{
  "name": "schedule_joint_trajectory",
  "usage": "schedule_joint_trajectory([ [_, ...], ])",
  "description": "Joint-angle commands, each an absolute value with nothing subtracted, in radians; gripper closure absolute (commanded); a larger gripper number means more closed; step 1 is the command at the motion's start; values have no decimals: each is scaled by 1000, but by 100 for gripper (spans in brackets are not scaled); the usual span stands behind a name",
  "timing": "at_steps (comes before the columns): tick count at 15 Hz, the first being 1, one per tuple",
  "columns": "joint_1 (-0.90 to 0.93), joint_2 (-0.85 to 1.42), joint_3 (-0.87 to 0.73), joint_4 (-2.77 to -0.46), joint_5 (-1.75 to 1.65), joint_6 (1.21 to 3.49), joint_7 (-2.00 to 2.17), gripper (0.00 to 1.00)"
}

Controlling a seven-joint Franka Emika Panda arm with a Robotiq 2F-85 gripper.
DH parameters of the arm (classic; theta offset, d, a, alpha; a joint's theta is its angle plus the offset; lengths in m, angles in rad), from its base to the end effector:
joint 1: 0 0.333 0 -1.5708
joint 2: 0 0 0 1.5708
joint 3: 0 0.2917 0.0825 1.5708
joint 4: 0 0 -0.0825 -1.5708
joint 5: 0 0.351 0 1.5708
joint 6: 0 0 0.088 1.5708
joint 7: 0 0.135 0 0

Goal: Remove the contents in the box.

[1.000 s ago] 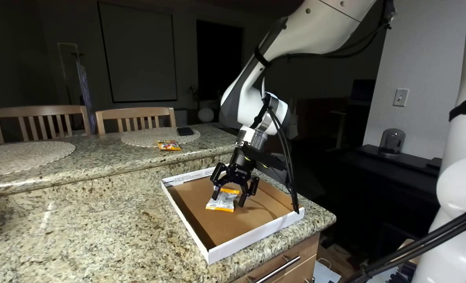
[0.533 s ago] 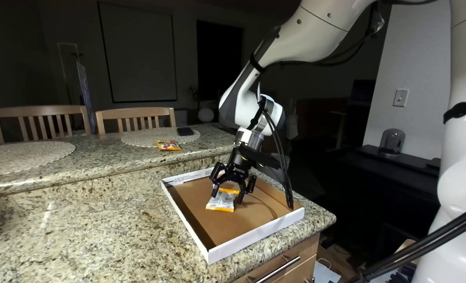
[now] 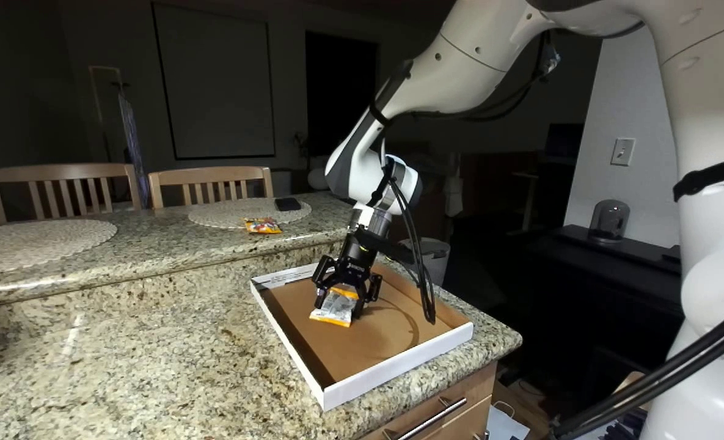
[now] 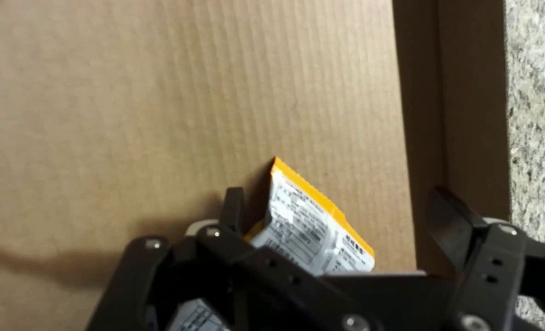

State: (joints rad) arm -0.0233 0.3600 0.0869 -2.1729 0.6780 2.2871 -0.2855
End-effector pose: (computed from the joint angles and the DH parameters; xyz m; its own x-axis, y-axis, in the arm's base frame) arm 0.5063 0.0615 0.1909 0.9698 -0.1132 -0.2162 -0.2039 -0.8628 -0.4626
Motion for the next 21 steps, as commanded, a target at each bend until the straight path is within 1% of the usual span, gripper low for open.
schedule_joint_trajectory([
  [1,-34,394,91,-2131,659,2258,-288,4],
  [2,-35,398,92,-2127,657,2256,-289,26],
  [4,-33,401,90,-2122,646,2251,-282,32],
  [5,-29,403,86,-2120,630,2250,-268,37],
  [6,-28,404,85,-2119,619,2253,-263,46],
  [7,-26,405,84,-2120,608,2256,-255,52],
  [8,-34,394,95,-2131,635,2277,-281,34],
  [9,-34,394,95,-2131,628,2277,-281,65],
  [12,-31,394,94,-2131,624,2286,-276,85],
  [14,-28,393,94,-2131,621,2292,-275,97],
  [16,-26,391,96,-2133,620,2301,-278,100],
  [21,-35,359,112,-2159,645,2341,-320,100],
])
